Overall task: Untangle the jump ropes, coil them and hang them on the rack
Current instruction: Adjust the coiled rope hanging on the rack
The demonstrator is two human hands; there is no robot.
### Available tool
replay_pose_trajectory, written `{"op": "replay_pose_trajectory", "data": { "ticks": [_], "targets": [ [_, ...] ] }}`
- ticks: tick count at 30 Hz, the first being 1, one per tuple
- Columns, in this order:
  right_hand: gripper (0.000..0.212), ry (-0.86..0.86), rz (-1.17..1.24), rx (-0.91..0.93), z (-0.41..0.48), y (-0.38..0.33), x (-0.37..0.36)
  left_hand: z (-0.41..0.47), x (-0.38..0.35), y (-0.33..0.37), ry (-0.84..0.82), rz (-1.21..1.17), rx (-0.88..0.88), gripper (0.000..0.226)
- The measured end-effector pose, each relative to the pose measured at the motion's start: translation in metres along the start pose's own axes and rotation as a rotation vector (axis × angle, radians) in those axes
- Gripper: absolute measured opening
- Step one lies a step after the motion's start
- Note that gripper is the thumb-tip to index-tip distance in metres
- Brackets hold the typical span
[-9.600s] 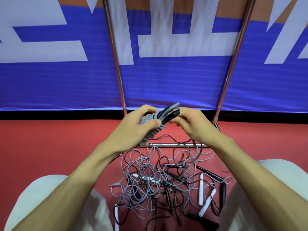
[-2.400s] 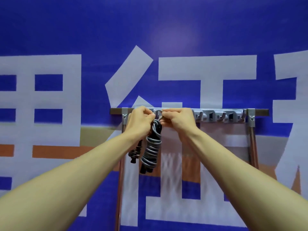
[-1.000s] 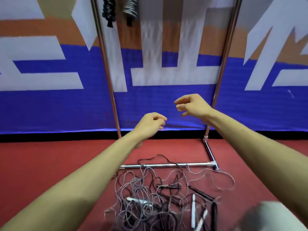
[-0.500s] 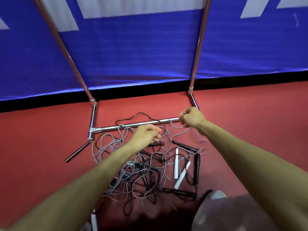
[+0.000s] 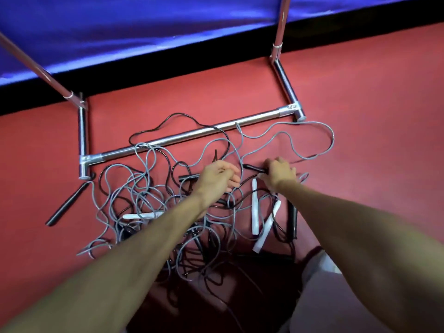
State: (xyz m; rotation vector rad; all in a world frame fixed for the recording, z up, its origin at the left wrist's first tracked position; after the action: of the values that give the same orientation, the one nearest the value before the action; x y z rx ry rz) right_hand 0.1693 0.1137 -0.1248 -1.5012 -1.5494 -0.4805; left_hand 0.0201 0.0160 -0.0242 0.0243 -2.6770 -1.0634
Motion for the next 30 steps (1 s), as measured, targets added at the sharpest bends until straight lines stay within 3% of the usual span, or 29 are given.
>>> {"op": "replay_pose_trajectory", "data": {
  "ticks": [8,11,13,16,19,21,27,30],
  "targets": [
    [0.035,-0.032,-0.076,-0.03,-0.003,-0.006,0.01,-0.017,-0.002,0.007,-0.017,-0.026,0.017,0.022],
    [0.024,0.033,0.054,-0.026,-0.015,-0.021,0.043,-0.035,0.008,0.019,-0.009,-0.003,-0.012,0.022],
    [0.013,0.074,0.204,0.049,-0.028,-0.039,0.073,-0.051,0.017,0.028,0.012,0.002,-0.036,0.02],
    [0.035,0.125,0.573,0.184,-0.063,-0.076,0.118,-0.078,0.037,0.043,0.069,-0.013,-0.075,0.018],
    [0.016,0.136,0.838,0.299,-0.106,-0.115,0.158,-0.116,0.063,0.061,0.132,0.016,-0.162,0.015],
    [0.018,0.121,0.925,0.393,-0.136,-0.142,0.182,-0.143,0.082,0.073,0.183,0.037,-0.236,0.03],
    [0.025,0.085,0.839,0.604,-0.228,-0.207,0.231,-0.217,0.131,0.092,0.293,0.098,-0.396,0.045],
    [0.017,0.08,0.83,0.717,-0.261,-0.234,0.245,-0.247,0.149,0.09,0.335,0.091,-0.512,0.039]
  ]
}}
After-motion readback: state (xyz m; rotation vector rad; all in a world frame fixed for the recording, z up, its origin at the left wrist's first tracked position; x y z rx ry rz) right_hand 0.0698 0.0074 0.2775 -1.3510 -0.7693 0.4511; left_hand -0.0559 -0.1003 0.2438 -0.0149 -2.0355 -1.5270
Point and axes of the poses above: each hand's wrist, its own z-axis towards the middle knuckle, its own x-axis out of the back of the hand, y = z × x, the point moved 1 cm from there along z, towards the middle knuckle, and after that the axes turned 8 degrees about x, right-handed, at the moved point
